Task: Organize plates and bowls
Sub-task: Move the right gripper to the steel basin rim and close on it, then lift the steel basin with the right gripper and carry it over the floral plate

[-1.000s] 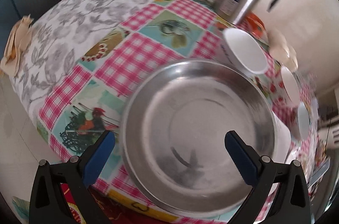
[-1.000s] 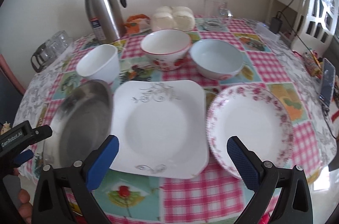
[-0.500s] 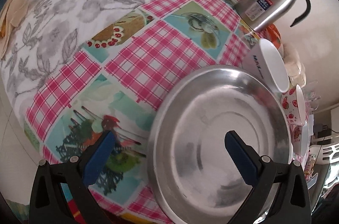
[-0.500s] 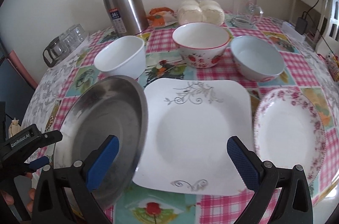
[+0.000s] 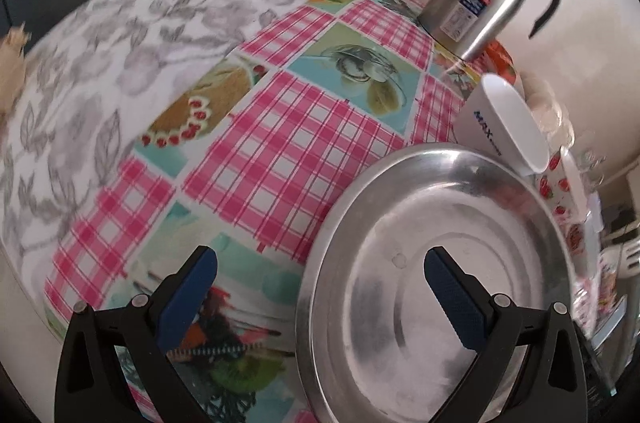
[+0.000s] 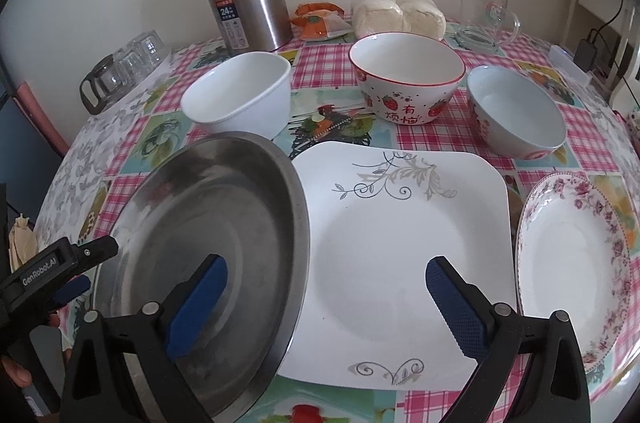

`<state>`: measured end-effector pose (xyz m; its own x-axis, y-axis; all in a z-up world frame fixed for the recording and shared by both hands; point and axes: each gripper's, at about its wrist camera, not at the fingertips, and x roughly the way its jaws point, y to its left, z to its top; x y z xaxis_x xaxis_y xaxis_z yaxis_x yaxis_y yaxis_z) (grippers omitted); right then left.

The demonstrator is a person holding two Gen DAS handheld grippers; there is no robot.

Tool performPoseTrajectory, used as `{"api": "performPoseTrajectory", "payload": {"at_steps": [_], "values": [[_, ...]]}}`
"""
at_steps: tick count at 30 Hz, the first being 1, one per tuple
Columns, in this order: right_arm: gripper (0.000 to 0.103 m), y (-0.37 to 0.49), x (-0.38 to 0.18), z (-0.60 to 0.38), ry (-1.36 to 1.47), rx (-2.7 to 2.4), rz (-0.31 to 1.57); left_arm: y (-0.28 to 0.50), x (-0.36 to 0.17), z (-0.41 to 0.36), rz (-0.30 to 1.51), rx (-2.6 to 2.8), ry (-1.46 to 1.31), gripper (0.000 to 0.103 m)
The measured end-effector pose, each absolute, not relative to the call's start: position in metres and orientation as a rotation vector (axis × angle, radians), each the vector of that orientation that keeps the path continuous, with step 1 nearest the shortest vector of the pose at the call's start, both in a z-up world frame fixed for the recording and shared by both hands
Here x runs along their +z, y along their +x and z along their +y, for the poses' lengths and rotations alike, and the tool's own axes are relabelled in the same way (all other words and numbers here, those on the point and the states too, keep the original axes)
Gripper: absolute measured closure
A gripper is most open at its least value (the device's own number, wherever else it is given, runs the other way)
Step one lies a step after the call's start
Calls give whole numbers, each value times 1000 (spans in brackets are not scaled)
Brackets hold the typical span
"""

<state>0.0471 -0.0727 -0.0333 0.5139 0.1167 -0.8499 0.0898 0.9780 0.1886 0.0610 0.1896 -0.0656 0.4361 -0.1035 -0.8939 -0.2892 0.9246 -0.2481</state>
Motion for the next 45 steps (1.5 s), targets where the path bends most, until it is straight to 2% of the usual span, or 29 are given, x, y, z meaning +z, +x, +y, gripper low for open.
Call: {"api": "performPoseTrajectory", "payload": {"at_steps": [7,10,15,18,19,22,24,26,30,34,45], "values": [[22,49,-34,-73,222,24,1032,68,-68,191,1177,111,-389,0],[32,49,-34,-72,233,46,1034,69,-70,193,1189,108,-392,0],[54,50,-35,-70,225,62,1046,71,-73,193,1201,90,-408,4],[60,50,-37,-70,221,61,1052,67,-74,191,1196,70,-417,6],[61,50,-37,-71,218,59,1055,65,-74,188,1194,65,-417,8],[63,49,-37,-70,219,69,1057,66,-71,180,1186,58,-400,27],[65,49,-37,-69,208,75,1054,70,-71,176,1184,49,-404,46],[65,49,-37,-68,205,81,1056,72,-72,177,1183,37,-430,59],[70,49,-38,-67,204,97,1063,71,-74,182,1182,52,-438,71],[73,47,-36,-61,181,125,1058,66,-74,186,1182,47,-460,76],[74,37,-22,-57,109,164,1018,58,-63,177,1177,44,-447,76]]}}
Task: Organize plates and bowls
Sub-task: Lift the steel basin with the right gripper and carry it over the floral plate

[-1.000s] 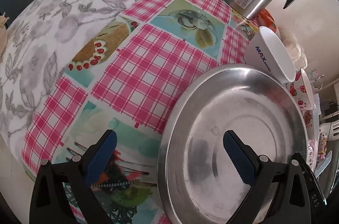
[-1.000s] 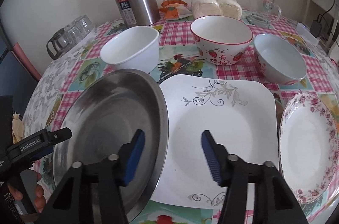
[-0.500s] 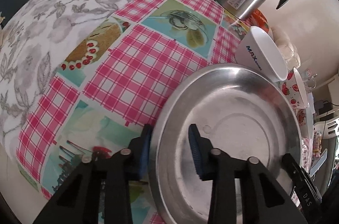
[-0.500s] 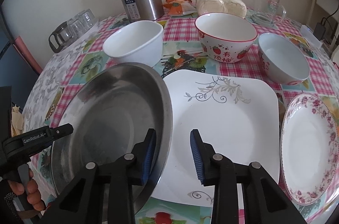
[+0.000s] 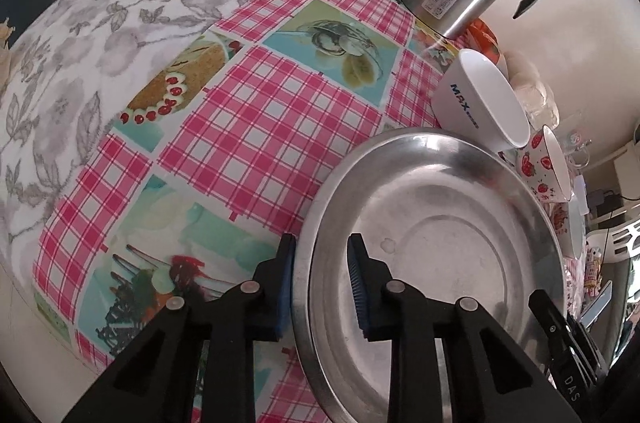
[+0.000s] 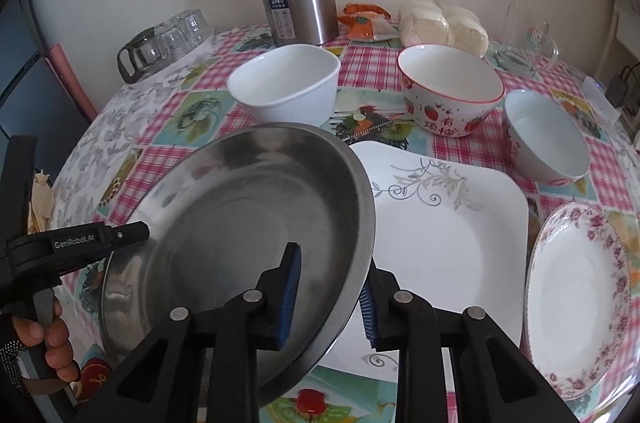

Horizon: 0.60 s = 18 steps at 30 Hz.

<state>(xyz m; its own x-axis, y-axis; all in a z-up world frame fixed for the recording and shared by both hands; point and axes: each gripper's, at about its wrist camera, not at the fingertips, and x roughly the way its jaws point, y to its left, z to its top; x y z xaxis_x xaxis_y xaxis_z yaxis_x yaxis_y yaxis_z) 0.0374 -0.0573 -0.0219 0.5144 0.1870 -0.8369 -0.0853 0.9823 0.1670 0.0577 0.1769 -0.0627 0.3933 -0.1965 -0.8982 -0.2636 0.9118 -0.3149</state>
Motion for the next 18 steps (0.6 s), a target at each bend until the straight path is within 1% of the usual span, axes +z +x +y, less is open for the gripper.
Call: {"api": "performPoseTrajectory", "payload": {"at_steps": [18], "values": [[74,24,-4,-80,110,173,968,49,-30,153,1139,32,-407,76]]}}
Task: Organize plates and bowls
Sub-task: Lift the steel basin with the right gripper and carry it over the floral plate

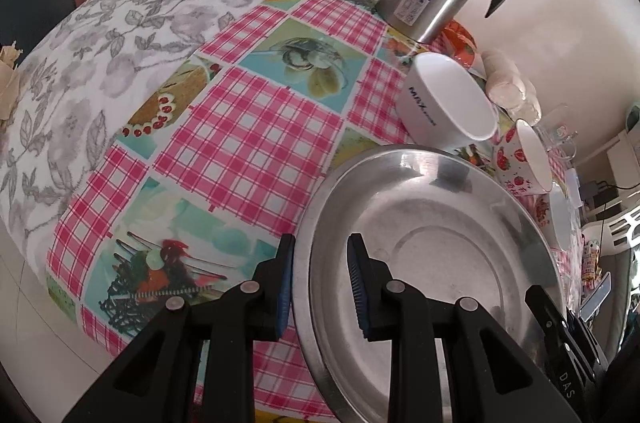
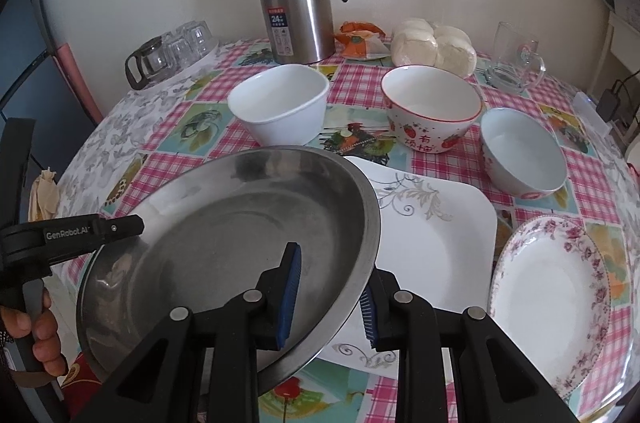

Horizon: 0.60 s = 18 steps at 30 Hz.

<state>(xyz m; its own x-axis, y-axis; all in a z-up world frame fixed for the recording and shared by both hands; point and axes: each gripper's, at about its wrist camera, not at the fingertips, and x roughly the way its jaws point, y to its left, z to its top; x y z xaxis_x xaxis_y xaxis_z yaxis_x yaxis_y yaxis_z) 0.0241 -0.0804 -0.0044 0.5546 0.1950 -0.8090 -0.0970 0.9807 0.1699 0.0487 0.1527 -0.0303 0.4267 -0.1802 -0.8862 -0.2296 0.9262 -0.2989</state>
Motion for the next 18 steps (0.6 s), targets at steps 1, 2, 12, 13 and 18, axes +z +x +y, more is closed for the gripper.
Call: {"api": "performPoseTrajectory", "payload": {"at_steps": [1,2,12,13,18], "values": [[74,23,-2,-83,112,172,961,49,-28,151,1135,30,-402,76],[74,22,0,-85,115,171,952,49,-25,148,1132,28,-397,76],[74,13,15,-128,193,133,900,55,7,104,1095,-18,-340,76],[74,11,16,-135,200,123,893,56,10,97,1095,-26,-336,76],[74,7,21,-166,256,69,871,64,21,66,1091,-63,-303,76]]}}
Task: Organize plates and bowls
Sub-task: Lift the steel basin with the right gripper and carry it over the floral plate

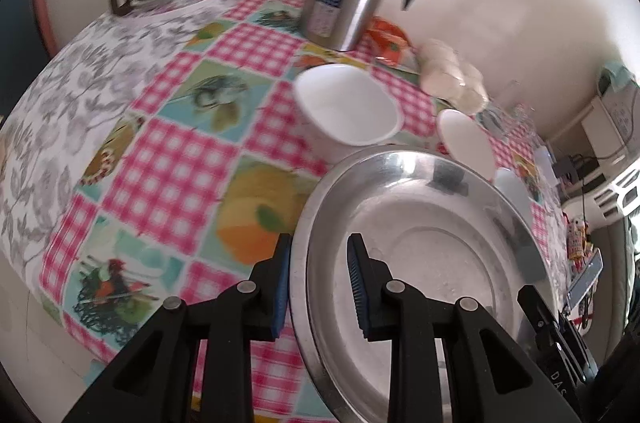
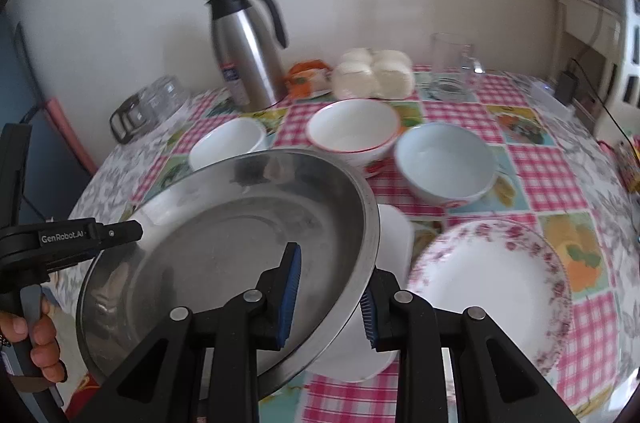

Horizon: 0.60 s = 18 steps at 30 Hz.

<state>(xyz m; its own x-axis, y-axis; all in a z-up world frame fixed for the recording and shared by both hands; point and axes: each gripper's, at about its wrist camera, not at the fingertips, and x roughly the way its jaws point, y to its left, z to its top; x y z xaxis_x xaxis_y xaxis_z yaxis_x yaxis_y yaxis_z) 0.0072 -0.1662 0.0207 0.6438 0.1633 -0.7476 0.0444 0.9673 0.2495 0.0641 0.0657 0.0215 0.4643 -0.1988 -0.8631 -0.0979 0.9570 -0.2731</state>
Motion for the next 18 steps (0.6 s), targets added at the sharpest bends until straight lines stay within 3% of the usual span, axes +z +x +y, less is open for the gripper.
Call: {"api": "performPoseTrajectory", "payload": {"at_steps": [18], "values": [[74,2,2,-232,334,-65,915,81,6,2,1116,-125,-355,74]]}}
